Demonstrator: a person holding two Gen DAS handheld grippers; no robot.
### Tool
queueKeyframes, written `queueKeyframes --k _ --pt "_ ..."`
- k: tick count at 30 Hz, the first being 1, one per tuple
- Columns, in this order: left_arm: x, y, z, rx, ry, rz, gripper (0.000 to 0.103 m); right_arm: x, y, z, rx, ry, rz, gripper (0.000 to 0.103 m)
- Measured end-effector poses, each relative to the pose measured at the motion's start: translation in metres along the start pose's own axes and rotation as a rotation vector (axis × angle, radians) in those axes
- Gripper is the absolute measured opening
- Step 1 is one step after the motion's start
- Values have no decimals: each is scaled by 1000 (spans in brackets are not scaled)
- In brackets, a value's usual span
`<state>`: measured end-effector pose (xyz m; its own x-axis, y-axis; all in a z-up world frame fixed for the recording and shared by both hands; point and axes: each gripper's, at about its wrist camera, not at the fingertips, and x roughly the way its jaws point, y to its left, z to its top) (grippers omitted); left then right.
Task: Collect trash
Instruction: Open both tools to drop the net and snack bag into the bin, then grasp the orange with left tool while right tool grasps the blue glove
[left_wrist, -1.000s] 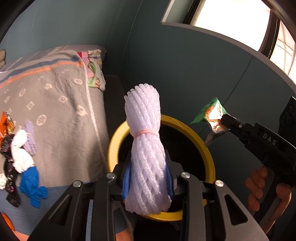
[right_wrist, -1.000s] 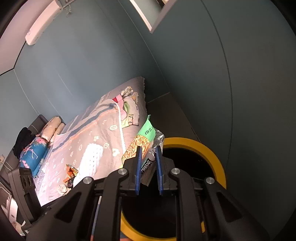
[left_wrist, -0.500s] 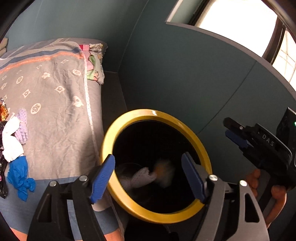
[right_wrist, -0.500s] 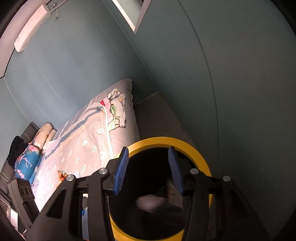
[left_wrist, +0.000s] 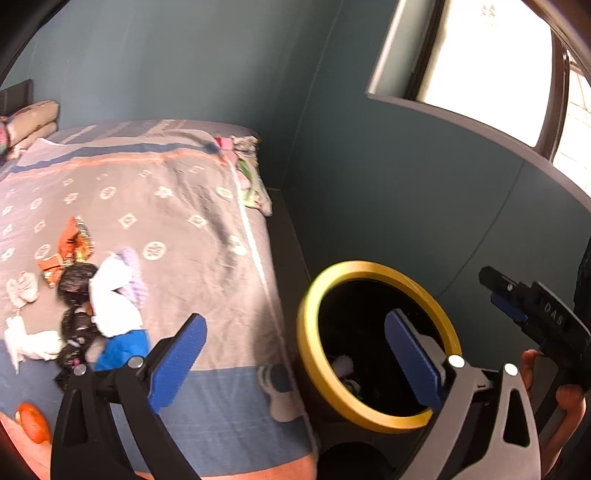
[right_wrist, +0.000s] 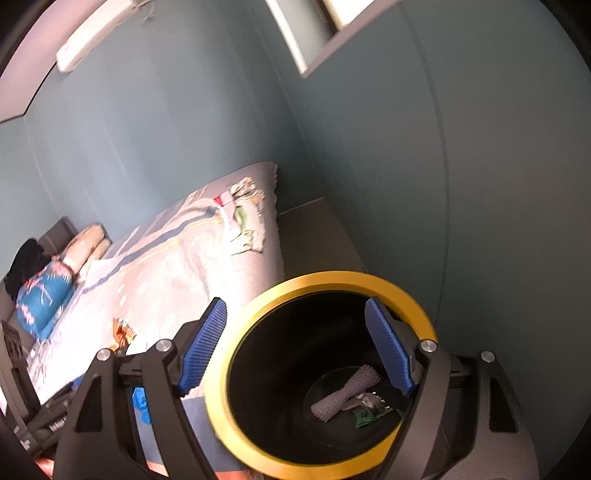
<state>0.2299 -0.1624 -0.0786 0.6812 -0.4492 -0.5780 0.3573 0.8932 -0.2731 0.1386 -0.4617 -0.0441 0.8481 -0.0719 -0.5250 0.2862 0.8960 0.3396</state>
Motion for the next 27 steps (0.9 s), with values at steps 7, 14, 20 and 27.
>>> queueKeyframes --k 7,14,20,27 --pt "-38 33 2 -31 -61 67 95 -1 37 -11 -63 21 71 77" --pt "-70 78 -2 -68 -94 156 95 -2 85 -20 -153 31 138 77" --pt "-93 120 -17 -114 -111 238 95 3 130 -28 -207 47 196 79" --pt "-111 161 -39 -165 -91 321 95 6 170 -48 -265 79 250 79"
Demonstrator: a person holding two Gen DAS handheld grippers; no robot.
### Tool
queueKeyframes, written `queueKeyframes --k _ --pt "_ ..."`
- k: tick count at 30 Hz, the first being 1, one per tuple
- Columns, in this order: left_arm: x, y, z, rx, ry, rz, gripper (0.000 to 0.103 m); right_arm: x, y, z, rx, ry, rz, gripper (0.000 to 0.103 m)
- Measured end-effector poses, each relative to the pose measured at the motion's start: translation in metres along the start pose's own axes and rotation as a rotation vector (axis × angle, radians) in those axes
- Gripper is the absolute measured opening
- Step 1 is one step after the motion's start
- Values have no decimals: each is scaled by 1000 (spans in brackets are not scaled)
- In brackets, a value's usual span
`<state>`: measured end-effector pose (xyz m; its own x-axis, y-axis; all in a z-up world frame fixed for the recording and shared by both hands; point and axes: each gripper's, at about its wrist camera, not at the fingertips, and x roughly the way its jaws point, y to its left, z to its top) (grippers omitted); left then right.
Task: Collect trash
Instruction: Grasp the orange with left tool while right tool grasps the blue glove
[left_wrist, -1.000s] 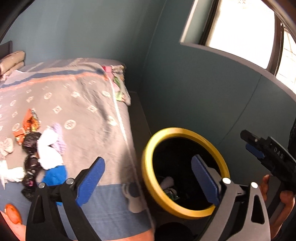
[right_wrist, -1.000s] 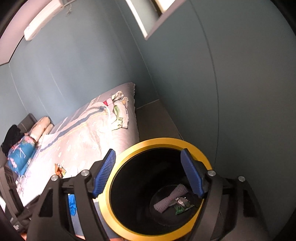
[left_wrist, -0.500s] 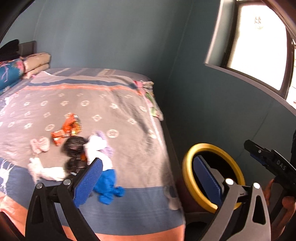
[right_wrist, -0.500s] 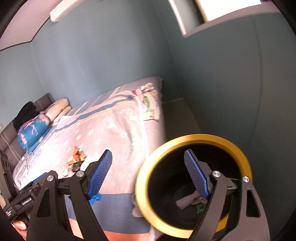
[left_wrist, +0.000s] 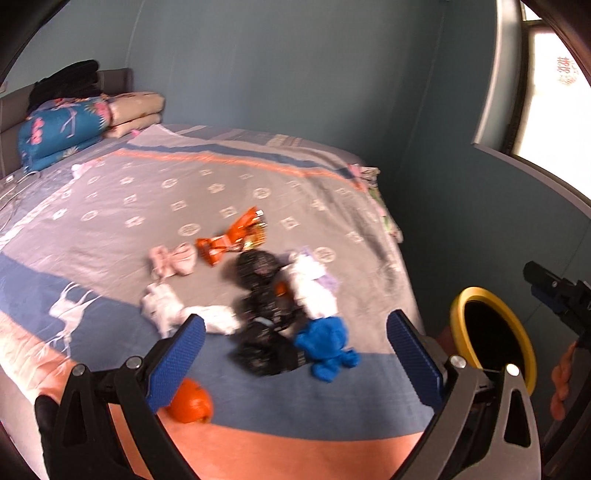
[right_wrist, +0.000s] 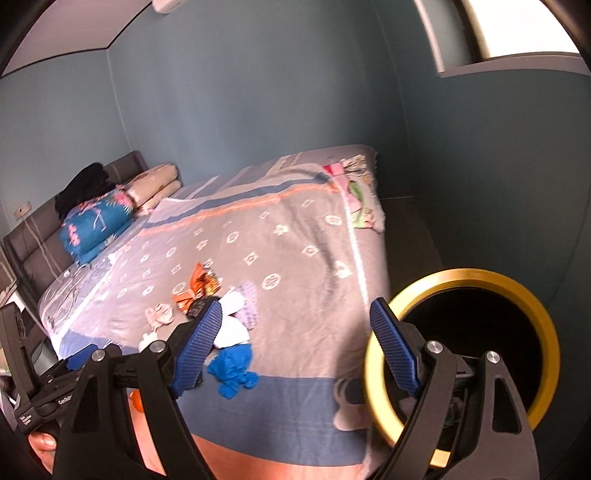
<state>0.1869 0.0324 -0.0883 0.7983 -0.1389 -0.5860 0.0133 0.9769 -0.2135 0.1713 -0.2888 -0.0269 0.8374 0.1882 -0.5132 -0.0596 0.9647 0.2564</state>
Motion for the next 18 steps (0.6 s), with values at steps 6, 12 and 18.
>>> queueKeyframes --k 6,12,18 --pt "2 25 -19 0 31 51 95 14 31 -9 -60 27 29 79" --pt "8 45 -40 -15 69 82 95 32 56 -24 -129 68 32 79" --pt "16 63 -55 -35 103 106 95 61 70 -40 -152 139 34 79"
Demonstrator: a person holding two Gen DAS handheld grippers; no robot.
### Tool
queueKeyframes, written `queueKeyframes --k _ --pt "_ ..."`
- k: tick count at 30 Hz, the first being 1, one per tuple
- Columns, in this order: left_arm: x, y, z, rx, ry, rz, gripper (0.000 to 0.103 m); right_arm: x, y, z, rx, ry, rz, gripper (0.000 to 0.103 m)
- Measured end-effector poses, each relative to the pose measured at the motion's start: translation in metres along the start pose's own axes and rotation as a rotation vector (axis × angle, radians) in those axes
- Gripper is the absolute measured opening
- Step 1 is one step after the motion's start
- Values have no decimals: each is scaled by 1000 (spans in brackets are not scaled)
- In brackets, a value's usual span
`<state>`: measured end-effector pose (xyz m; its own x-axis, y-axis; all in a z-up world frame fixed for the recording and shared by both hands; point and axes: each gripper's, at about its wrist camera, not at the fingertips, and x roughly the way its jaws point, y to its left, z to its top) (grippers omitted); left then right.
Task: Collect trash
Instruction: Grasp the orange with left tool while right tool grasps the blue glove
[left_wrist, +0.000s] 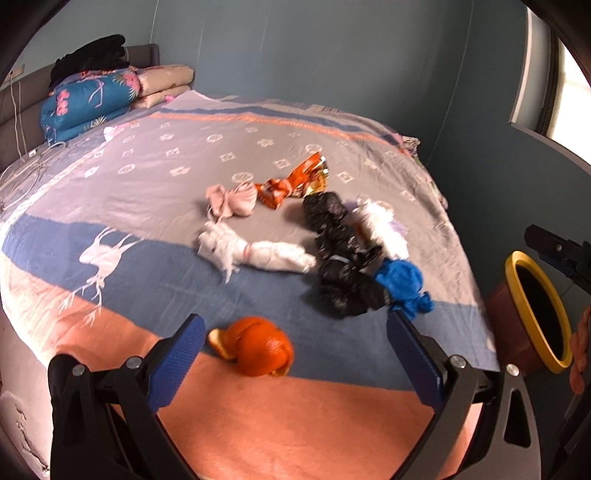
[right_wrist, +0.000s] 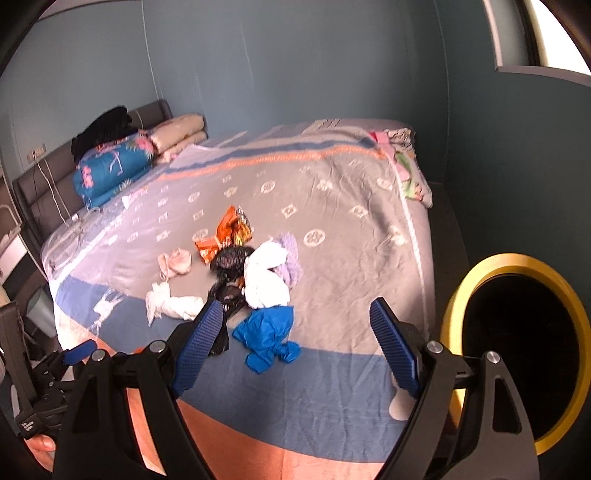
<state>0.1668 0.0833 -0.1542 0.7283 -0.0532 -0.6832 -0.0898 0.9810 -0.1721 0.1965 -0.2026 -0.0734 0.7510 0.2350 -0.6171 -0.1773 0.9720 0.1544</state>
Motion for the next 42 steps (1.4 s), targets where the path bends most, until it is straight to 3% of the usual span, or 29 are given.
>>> queueKeyframes --k 10,29,37,42 --pt "19 18 -12 -17 24 32 95 64 23 -21 -44 125 -19 79" --pt "54 32 -13 -25 60 32 94 148 40 -33 -63 250 -48 79" --pt "70 33 -16 -24 103 2 79 167 45 -39 -56 267 -47 77" --pt "75 35 -17 -28 117 -7 61 180 40 -38 -17 288 -36 64"
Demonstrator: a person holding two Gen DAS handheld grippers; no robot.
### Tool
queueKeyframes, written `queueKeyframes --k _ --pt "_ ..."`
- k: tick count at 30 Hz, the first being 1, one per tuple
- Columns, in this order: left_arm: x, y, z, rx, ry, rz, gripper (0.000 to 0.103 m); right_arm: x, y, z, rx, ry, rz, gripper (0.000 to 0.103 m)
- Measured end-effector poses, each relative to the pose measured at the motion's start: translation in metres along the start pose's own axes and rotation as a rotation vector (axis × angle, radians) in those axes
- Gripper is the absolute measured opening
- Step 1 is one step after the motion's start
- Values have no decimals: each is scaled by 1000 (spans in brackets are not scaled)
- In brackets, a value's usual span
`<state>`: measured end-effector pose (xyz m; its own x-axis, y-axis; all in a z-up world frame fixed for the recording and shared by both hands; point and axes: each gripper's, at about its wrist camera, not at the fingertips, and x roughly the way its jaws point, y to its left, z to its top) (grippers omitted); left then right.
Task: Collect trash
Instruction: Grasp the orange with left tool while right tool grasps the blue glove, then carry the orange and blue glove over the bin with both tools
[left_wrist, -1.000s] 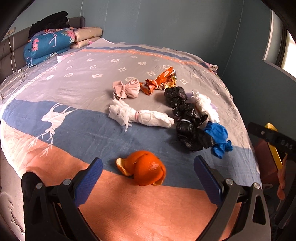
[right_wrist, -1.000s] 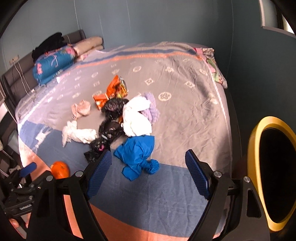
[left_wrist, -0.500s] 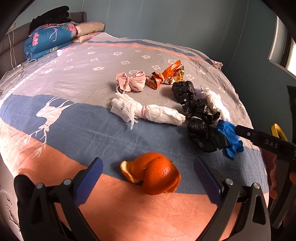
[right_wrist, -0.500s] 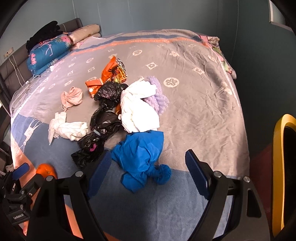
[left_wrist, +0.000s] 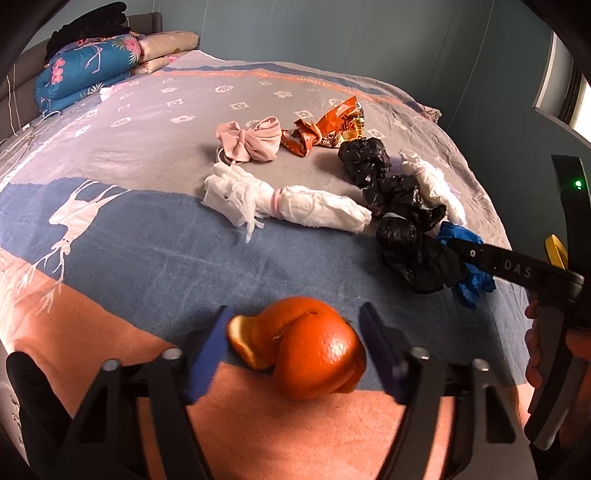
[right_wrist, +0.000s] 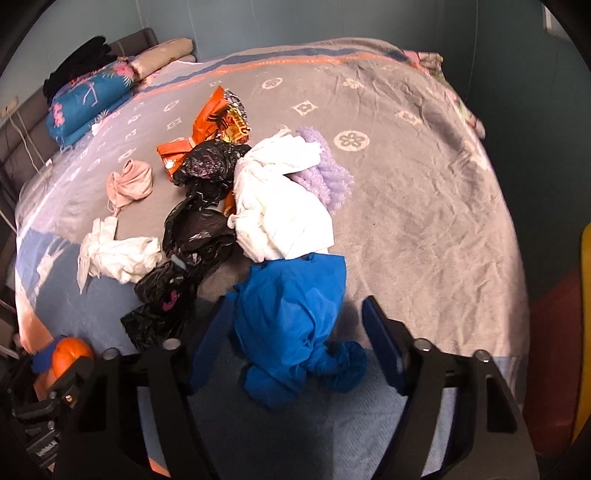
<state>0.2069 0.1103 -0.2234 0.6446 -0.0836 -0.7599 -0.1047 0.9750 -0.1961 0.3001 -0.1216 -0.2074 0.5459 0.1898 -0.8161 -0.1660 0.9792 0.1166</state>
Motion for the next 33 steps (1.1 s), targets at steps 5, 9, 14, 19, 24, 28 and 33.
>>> queueKeyframes --k 5,9,14,19,24,28,33 --pt "-5 -2 0 16 -18 -10 51 13 -3 2 31 36 8 45" --pt "-9 -3 -1 15 -24 -27 45 11 -6 4 68 32 21 27" --pt "-14 -2 -3 -4 -20 -80 43 2 -10 3 59 8 -4 19" --pt "-22 -6 -5 -1 -35 -90 40 -9 -26 6 107 -13 -18 18" --pt "-32 -9 -5 0 -53 -91 40 -30 -43 7 141 -43 3 18" --pt "-39 -14 -4 -4 -72 -87 40 -56 -55 3 176 -73 46 18" --pt "-47 -20 -1 -20 -75 -111 40 -93 -72 -9 254 -134 150 18"
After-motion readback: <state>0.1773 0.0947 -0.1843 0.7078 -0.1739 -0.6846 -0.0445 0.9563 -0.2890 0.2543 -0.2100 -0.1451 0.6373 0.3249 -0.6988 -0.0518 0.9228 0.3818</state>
